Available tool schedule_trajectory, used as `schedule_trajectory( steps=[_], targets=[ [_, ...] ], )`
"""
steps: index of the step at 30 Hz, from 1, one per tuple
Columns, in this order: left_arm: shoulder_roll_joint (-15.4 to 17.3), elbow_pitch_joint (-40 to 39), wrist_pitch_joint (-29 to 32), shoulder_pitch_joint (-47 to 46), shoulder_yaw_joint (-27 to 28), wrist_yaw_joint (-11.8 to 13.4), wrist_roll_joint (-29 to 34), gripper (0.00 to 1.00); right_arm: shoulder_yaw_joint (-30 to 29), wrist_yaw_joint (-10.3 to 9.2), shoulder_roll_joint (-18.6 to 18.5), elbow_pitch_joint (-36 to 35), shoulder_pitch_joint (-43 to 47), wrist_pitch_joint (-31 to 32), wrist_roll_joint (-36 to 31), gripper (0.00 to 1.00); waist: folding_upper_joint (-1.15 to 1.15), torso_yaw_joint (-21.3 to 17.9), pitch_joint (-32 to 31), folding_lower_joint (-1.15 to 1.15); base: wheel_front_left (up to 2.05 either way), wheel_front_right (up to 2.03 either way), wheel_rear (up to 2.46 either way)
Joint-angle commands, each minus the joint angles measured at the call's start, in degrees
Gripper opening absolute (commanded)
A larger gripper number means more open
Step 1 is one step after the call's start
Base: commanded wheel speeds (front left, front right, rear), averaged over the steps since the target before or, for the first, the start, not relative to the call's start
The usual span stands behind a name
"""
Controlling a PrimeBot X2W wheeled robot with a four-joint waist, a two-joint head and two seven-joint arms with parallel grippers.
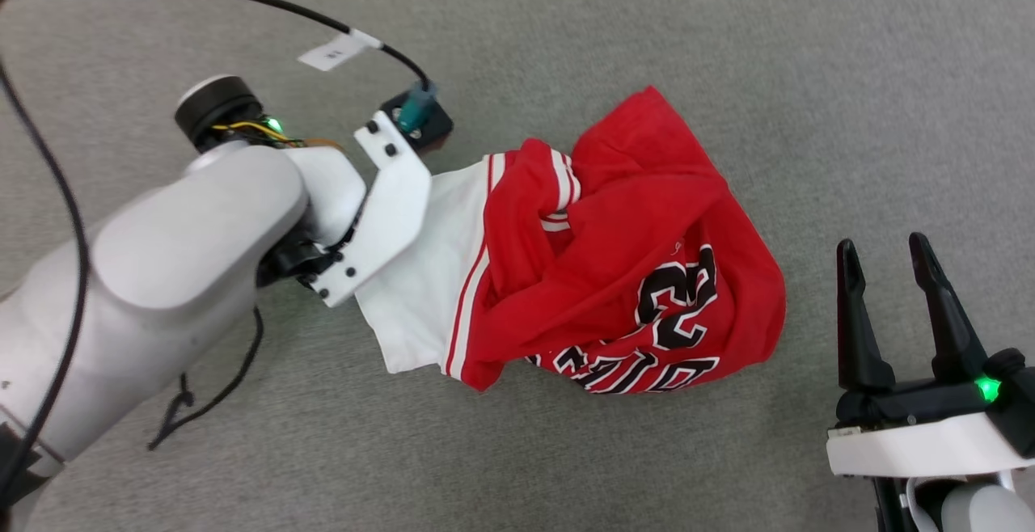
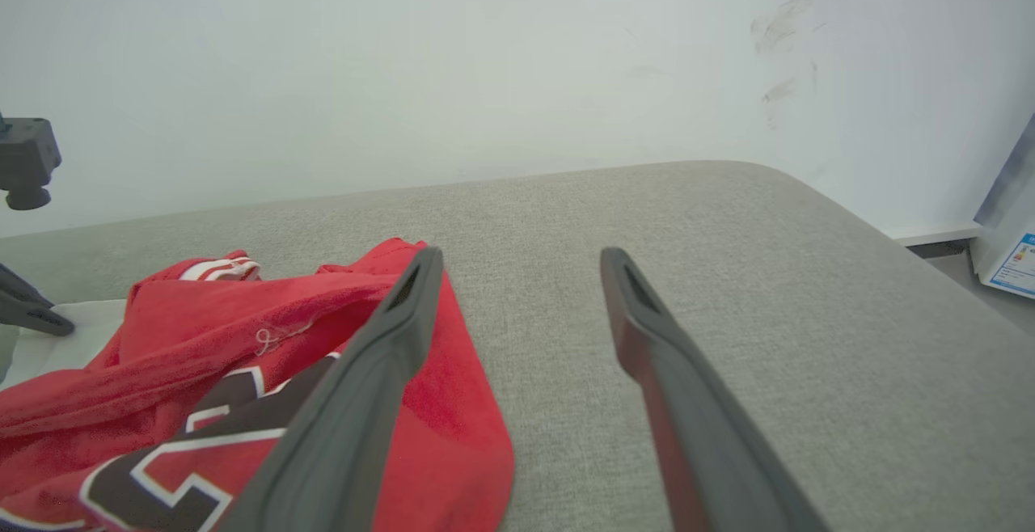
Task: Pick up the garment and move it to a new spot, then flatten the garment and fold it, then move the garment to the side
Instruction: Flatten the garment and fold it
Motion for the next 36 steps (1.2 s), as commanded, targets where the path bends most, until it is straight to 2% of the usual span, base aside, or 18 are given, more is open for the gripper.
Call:
schedule_trajectory(
  steps=[1, 8, 15, 21, 22, 23, 27, 30, 33, 36],
  targets=[
    [0.7, 0.3, -1.2, 0.5, 0.0, 0.1, -0.3, 0.00, -0.1, -0.04, 0.1, 0.1, 1.1, -0.1, -0.6, 1.00, 0.00, 1.8, -2.2, -0.01, 0.00, 0.00, 0.00],
    [5.7, 2.4, -8.4, 3.2, 0.0, 0.1, -4.3, 0.00, -0.6, -0.04, 0.1, 0.4, 3.6, -0.1, -1.7, 1.00, 0.00, 5.5, -6.9, -0.01, 0.00, 0.00, 0.00],
    [11.8, 5.7, -10.7, 10.5, 0.0, 0.7, -7.5, 0.00, -0.6, -0.04, 0.1, 0.5, 5.7, -0.1, -2.4, 1.00, 0.00, 7.5, -9.0, -0.01, 0.00, 0.00, 0.00],
    [12.7, 7.9, -13.3, 17.0, 0.5, 2.6, -10.0, 0.00, -0.4, -0.04, 0.1, 0.7, 6.8, -0.1, -3.2, 1.00, 0.00, 8.0, -10.6, -0.01, 0.00, 0.00, 0.00],
    [12.5, 8.1, -14.8, 17.5, 0.8, 2.9, -9.9, 0.38, -0.3, -0.04, 0.1, 0.6, 6.6, -0.1, -3.4, 1.00, 0.00, 7.9, -10.9, -0.01, 0.00, 0.00, 0.00],
    [12.3, 8.3, -16.7, 17.9, 1.1, 3.4, -9.3, 1.00, -0.4, -0.04, 0.1, 0.4, 6.3, -0.1, -3.7, 1.00, 0.00, 7.9, -11.2, -0.01, 0.00, 0.00, 0.00],
    [11.7, 7.8, -26.5, 18.3, 2.7, 4.4, -6.9, 1.00, -1.8, -0.04, 0.1, 0.0, 5.3, -0.1, -4.9, 1.00, 0.00, 8.1, -13.4, -0.01, 0.00, 0.00, 0.00],
    [11.0, 7.1, -37.0, 17.9, 3.9, 6.9, -2.8, 1.00, -3.7, -0.04, 0.1, -0.7, 3.8, -0.1, -6.9, 1.00, 0.00, 9.0, -15.1, -0.01, 0.00, 0.00, 0.00],
    [10.3, 5.7, -47.0, 19.1, 6.1, 10.6, -0.2, 1.00, -5.6, -0.04, 0.1, -2.2, 1.4, -0.1, -9.4, 1.00, 0.00, 10.1, -16.3, -0.01, 0.00, 0.00, 0.00],
    [9.6, 3.6, -56.3, 21.1, 8.4, 15.7, 1.4, 1.00, -7.5, -0.04, 0.1, -4.0, -2.5, -0.1, -12.9, 1.00, 0.00, 11.4, -16.9, -0.01, 0.00, 0.00, 0.00]
  ],
)
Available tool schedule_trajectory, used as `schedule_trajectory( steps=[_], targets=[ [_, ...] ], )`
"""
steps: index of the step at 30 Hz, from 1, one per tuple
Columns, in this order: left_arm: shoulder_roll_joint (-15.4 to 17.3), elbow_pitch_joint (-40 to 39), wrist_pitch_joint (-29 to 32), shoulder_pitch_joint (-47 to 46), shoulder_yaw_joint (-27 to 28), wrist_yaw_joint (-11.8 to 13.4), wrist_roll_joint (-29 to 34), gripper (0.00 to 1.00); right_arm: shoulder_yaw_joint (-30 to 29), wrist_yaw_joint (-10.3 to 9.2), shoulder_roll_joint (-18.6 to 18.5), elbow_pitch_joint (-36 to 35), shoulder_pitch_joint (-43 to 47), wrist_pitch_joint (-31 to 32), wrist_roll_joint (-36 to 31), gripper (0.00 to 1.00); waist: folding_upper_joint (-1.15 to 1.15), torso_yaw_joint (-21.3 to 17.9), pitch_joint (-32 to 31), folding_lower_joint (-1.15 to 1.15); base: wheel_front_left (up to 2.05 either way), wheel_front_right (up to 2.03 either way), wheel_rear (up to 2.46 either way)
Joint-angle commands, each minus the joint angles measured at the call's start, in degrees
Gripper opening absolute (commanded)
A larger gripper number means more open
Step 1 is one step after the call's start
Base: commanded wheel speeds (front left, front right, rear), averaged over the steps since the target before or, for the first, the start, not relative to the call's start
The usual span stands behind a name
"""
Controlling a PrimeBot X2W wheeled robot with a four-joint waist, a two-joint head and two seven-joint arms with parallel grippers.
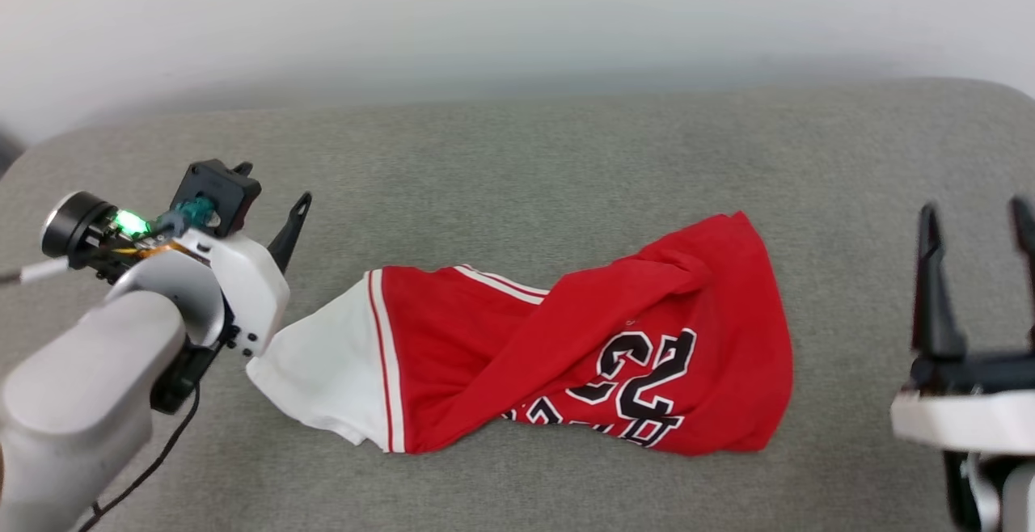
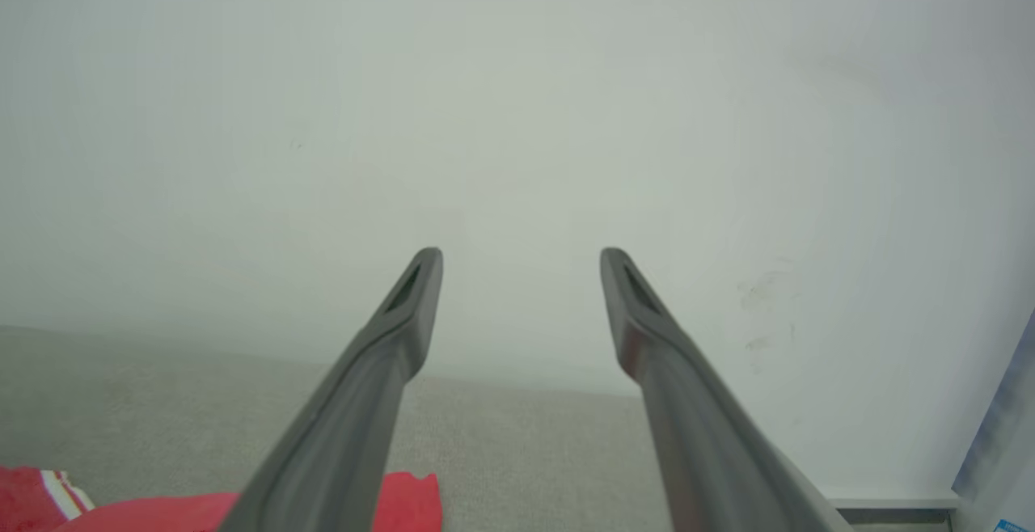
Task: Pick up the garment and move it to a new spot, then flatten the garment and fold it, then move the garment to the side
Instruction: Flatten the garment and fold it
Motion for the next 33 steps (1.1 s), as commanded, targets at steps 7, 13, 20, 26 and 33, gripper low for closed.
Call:
schedule_trajectory(
  steps=[7, 13, 20, 26, 33],
  targets=[
    [-1.7, -5.8, -11.9, 7.7, 5.7, 11.5, 0.4, 1.00, 1.6, -0.04, -6.8, 3.0, -9.8, -0.1, -0.7, 1.00, 0.00, 3.0, -0.6, 0.01, 0.00, 0.00, 0.00],
    [-3.0, -14.1, -12.9, 16.2, 14.7, 21.5, 4.5, 1.00, 13.4, -0.05, -18.5, 14.1, -19.2, 2.9, 5.1, 1.00, 0.00, 4.3, 0.6, 0.01, 0.00, 0.00, 0.00],
    [-6.5, -22.2, -12.8, 27.6, 27.1, 25.4, 12.4, 1.00, 35.4, -0.05, -32.3, 17.8, -31.3, 22.8, 21.1, 1.00, 0.00, 5.7, 3.8, 0.01, 0.00, 0.00, 0.00],
    [-11.4, -25.1, -12.8, 33.8, 34.4, 25.1, 18.2, 1.00, 51.7, -0.05, -40.4, 16.2, -42.0, 42.6, 36.3, 1.00, 0.00, 7.2, 7.4, 0.01, 0.00, 0.00, 0.00],
    [-18.0, -27.4, -12.8, 37.3, 39.0, 23.1, 24.5, 1.00, 62.9, -0.05, -42.6, 18.9, -52.4, 59.3, 46.8, 1.00, 0.00, 9.8, 12.0, 0.01, 0.00, 0.00, 0.00]
  ],
)
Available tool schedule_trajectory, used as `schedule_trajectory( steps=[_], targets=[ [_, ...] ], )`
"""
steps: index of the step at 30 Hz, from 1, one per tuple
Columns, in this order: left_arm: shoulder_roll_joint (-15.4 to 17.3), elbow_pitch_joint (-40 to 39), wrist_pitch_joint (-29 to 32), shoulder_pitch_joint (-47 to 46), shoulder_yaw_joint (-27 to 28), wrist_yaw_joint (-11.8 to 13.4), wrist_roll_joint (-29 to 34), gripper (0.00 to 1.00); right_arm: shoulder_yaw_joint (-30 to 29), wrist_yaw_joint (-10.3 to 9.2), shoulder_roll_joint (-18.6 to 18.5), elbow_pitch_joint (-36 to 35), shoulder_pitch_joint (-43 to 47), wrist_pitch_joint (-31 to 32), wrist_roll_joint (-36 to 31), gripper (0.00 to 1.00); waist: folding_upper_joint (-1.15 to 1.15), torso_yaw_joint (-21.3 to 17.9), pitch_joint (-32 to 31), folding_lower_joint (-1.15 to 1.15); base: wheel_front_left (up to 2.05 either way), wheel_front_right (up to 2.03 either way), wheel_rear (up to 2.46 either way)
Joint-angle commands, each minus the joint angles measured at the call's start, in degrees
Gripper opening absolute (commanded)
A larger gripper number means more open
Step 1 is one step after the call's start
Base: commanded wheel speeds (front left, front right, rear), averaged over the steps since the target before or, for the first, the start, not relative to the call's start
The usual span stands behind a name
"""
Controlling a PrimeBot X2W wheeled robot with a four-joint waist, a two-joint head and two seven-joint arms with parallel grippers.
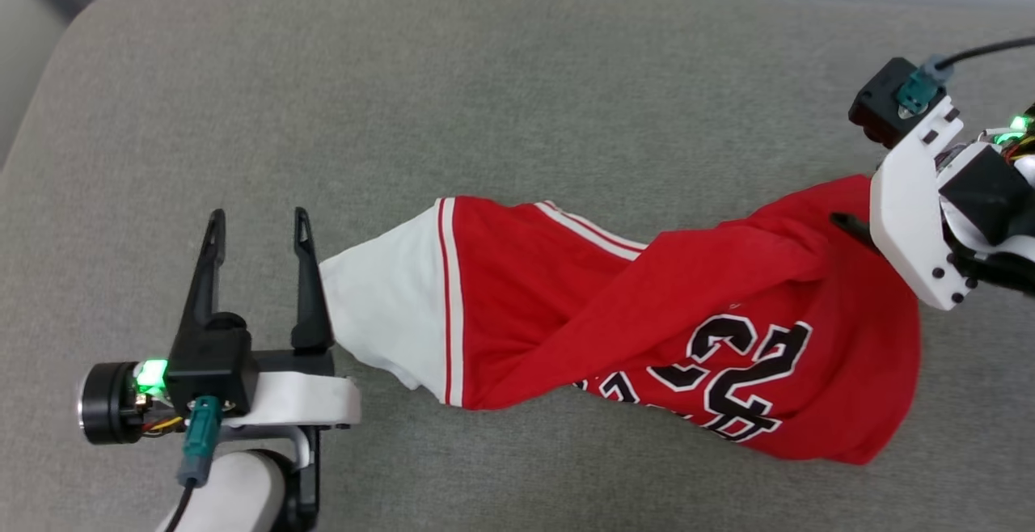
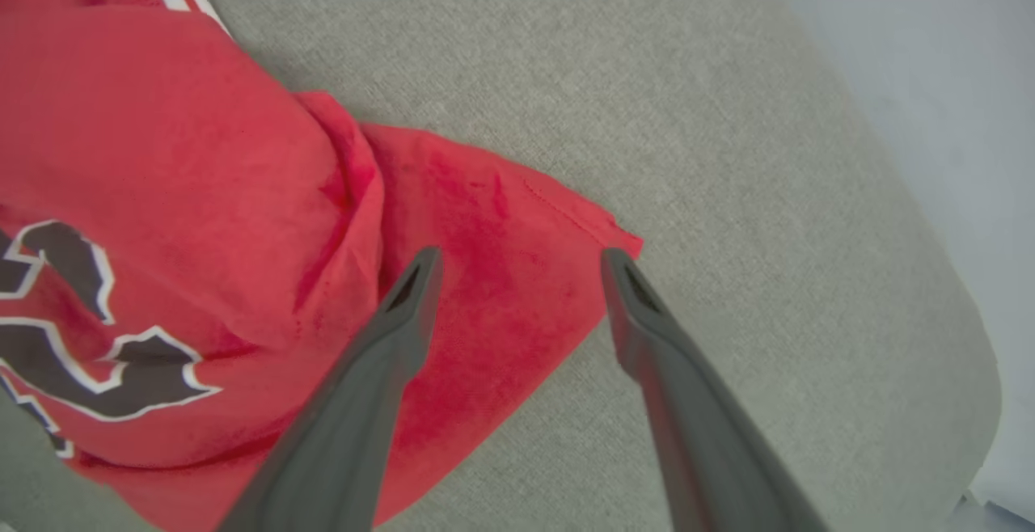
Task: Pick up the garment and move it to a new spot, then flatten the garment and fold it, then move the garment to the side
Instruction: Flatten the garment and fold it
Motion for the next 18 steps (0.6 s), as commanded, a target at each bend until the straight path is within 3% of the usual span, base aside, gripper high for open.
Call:
schedule_trajectory(
  steps=[1, 10, 18],
  targets=[
    [-0.8, -0.3, -0.1, 0.8, 0.4, -0.5, 0.8, 1.00, 0.9, -0.06, -0.3, 0.6, -1.2, 1.0, 0.7, 1.00, 0.00, 1.5, 1.9, 0.00, 0.00, 0.00, 0.00],
    [-8.6, 1.1, -0.1, -1.0, 3.6, -5.9, 6.2, 1.00, 10.2, -0.06, 0.1, 6.5, -6.5, 4.8, 5.5, 1.00, 0.00, 4.9, 7.4, 0.00, 0.00, 0.00, 0.00],
    [-12.2, 2.7, -0.1, -0.2, 7.1, -9.7, 9.3, 1.00, 18.5, -0.05, -0.4, 8.7, -4.1, 3.4, 8.6, 1.00, 0.00, 5.4, 8.0, 0.00, 0.00, 0.00, 0.00]
  ],
)
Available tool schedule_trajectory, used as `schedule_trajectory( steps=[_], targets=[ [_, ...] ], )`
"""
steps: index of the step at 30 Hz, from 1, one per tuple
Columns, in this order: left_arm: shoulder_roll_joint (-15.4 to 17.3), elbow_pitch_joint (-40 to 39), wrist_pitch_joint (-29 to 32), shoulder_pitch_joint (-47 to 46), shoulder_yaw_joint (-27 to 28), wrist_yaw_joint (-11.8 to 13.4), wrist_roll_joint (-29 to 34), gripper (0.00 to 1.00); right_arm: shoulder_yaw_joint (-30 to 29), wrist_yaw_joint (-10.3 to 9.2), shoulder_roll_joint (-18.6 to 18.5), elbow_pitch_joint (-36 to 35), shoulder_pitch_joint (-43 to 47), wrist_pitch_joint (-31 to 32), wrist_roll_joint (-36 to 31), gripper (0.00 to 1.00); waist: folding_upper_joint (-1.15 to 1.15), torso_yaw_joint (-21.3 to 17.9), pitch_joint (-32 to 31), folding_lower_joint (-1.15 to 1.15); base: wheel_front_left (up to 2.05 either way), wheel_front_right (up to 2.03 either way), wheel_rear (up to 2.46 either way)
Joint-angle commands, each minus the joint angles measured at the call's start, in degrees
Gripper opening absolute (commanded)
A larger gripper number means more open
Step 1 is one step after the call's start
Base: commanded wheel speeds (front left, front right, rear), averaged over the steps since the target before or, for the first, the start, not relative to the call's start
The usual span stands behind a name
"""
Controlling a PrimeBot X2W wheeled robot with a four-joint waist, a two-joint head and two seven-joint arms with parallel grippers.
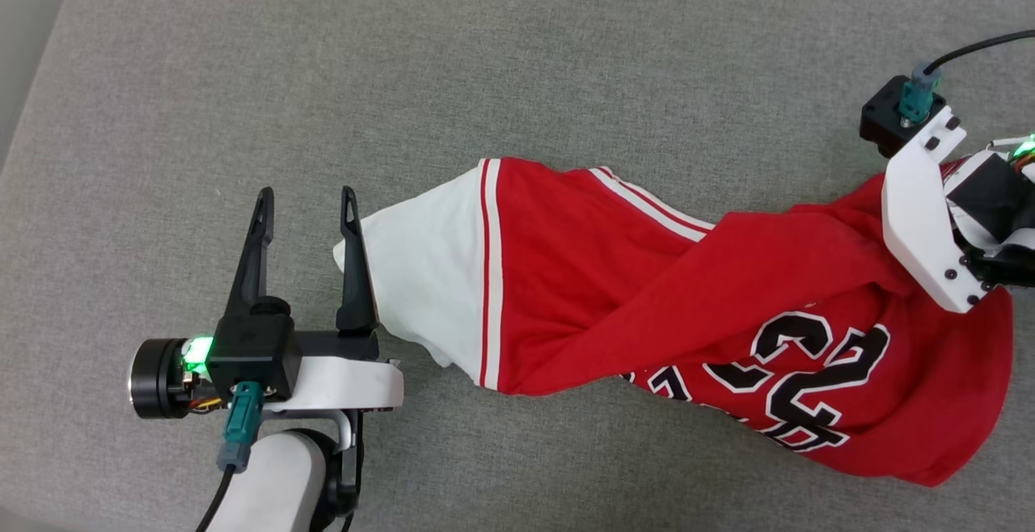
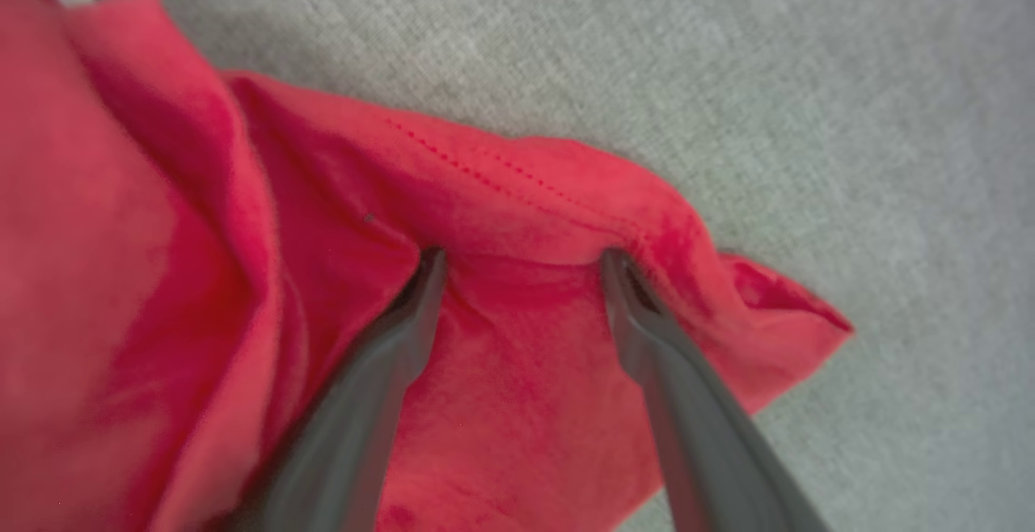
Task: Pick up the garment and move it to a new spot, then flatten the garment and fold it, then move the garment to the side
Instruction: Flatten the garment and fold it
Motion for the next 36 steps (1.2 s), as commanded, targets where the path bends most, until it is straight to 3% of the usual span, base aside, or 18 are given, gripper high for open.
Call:
schedule_trajectory(
  steps=[1, 2, 3, 11, 16, 20, 28, 33, 36],
  targets=[
    [-0.3, 0.3, -0.1, 0.5, 0.5, -0.3, 0.5, 1.00, 3.4, -0.03, 0.8, 1.4, 3.6, -0.1, -0.3, 0.65, 0.00, -0.2, -0.5, 0.00, 0.00, 0.00, 0.00],
    [-0.5, 0.6, -0.1, 0.9, 1.0, -0.7, 0.9, 1.00, 3.6, -0.03, 0.8, 1.3, 3.1, -0.7, -0.5, 0.03, 0.00, -0.4, -1.0, 0.00, 0.00, 0.00, 0.00],
    [-0.9, 0.8, -0.1, 1.2, 1.4, -0.9, 1.1, 1.00, 3.6, -0.03, 0.9, 1.4, 2.6, -1.6, -0.5, 0.00, 0.00, -0.6, -1.5, 0.00, 0.00, 0.00, 0.00],
    [-1.9, 2.3, -0.1, 5.4, 4.9, -2.9, 2.9, 1.00, 3.1, -0.04, 0.8, 0.4, -3.0, -13.1, 1.0, 0.00, 0.00, -3.9, -8.9, 0.00, 0.00, 0.00, 0.00],
    [-2.6, 2.7, -0.1, 8.6, 6.2, -4.1, 3.2, 1.00, 2.9, -0.05, -3.1, -4.6, -3.3, -20.9, 2.9, 0.00, 0.00, -6.1, -12.6, 0.00, 0.00, 0.00, 0.00],
    [-2.9, 2.8, -0.1, 11.2, 7.5, -4.8, 3.4, 1.00, 3.1, -0.05, -8.4, -13.1, 0.3, -24.7, 4.7, 0.00, 0.00, -7.8, -14.8, 0.00, 0.00, 0.00, 0.00],
    [-3.1, 2.7, -0.1, 15.1, 10.0, -5.4, 3.9, 1.00, 3.3, -0.05, -18.1, -28.4, 17.3, -25.7, 4.3, 0.00, 0.00, -10.7, -17.6, 0.00, 0.00, 0.00, 0.00],
    [-3.4, 3.2, -0.1, 16.1, 10.5, -6.1, 4.4, 1.00, 3.3, -0.05, -18.3, -27.3, 29.4, -26.9, 4.1, 0.00, 0.00, -11.6, -18.4, 0.00, 0.00, 0.00, 0.00],
    [-3.6, 3.5, -0.1, 16.5, 10.8, -6.5, 4.6, 1.00, 3.2, -0.04, -16.4, -23.3, 36.6, -29.3, 5.0, 0.00, 0.00, -11.9, -18.9, 0.00, 0.00, 0.00, 0.00]
  ],
)
